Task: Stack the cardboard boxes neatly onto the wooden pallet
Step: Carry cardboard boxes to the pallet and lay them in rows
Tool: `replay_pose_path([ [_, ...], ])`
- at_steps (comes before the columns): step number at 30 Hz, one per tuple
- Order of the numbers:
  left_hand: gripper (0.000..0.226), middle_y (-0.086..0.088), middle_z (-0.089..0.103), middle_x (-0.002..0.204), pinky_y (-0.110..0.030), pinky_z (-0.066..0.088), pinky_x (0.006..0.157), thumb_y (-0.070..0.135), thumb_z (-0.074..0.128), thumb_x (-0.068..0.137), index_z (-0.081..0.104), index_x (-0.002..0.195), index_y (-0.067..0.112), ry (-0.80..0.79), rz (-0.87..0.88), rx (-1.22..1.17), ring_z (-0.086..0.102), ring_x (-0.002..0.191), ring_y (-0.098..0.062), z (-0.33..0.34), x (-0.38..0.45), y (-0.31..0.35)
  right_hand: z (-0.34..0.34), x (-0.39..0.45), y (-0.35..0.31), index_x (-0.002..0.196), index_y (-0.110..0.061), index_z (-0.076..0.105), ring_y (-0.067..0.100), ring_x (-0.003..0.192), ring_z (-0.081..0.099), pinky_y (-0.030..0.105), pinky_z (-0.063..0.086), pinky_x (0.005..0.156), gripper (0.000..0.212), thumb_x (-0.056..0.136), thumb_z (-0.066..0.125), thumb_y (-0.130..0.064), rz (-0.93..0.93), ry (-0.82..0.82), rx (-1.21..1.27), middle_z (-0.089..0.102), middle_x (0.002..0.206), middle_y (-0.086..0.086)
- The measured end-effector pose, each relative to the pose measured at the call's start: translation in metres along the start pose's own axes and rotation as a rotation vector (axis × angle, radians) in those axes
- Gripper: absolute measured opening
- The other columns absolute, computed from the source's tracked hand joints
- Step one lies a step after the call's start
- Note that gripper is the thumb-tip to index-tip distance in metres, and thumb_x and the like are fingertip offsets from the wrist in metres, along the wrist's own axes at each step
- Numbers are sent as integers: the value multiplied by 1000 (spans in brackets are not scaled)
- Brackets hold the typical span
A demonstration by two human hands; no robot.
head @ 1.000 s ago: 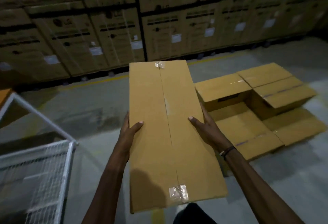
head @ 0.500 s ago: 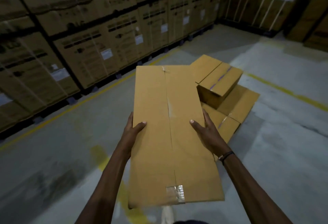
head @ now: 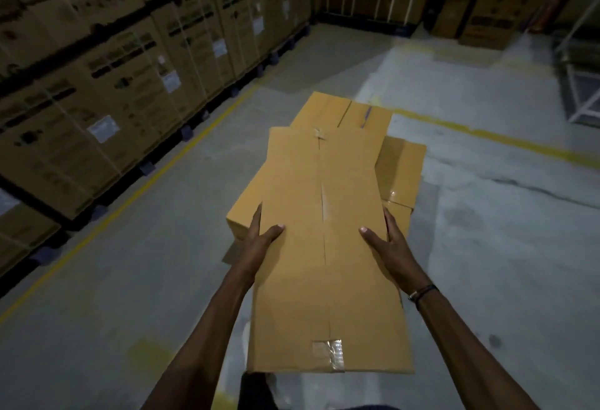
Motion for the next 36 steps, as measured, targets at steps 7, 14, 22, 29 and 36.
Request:
replay_pose_path([
  [7, 85, 9, 32, 168, -53, 40, 118, 58, 69, 92, 17, 159, 57, -166, 34, 140, 40, 148, -22, -12, 118, 18, 22, 64, 15, 164, -42, 25, 3, 151, 33, 36, 29, 125, 87, 93, 74, -49, 77, 210, 3, 32, 165, -21],
  [14, 82, 10, 26, 169, -28, 29, 112, 46, 62, 102, 12, 166, 40, -317, 68, 218, 31, 152, -15, 3, 194, 34, 23, 107, 36, 161, -49, 25, 11, 154, 33, 51, 31, 125, 101, 79, 79, -71, 180, 331, 36, 32, 168, -16],
  [22, 84, 5, 25, 171, -40, 29, 124, 46, 61, 101, 8, 166, 37, -414, 49, 308, 31, 154, -20, 43, 264, 20, 3, 156, 73, 163, -43, 24, 10, 154, 30, 46, 28, 126, 98, 84, 77, -67, 265, 425, 1, 30, 169, -14],
  [29, 86, 6, 24, 170, -27, 24, 116, 46, 60, 101, 5, 167, 34, -411, 26, 345, 28, 150, -10, 72, 335, -25, -12, 217, 132, 164, -41, 21, 10, 154, 30, 40, 28, 125, 88, 93, 73, -46, 307, 421, 9, 30, 169, -14],
  [36, 85, 19, 21, 168, -28, 20, 122, 60, 56, 100, 7, 166, 38, -453, 44, 407, 23, 154, -5, 96, 390, -89, -25, 250, 205, 162, -47, 26, 4, 150, 37, 46, 31, 126, 83, 93, 73, -46, 346, 432, -22, 38, 163, -21],
])
Point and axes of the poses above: each hand's wrist, its own x-axis towards the middle knuckle, its own z-axis out of the palm, y = z × x, the point moved 9 cm from there along x, towards the middle knuckle
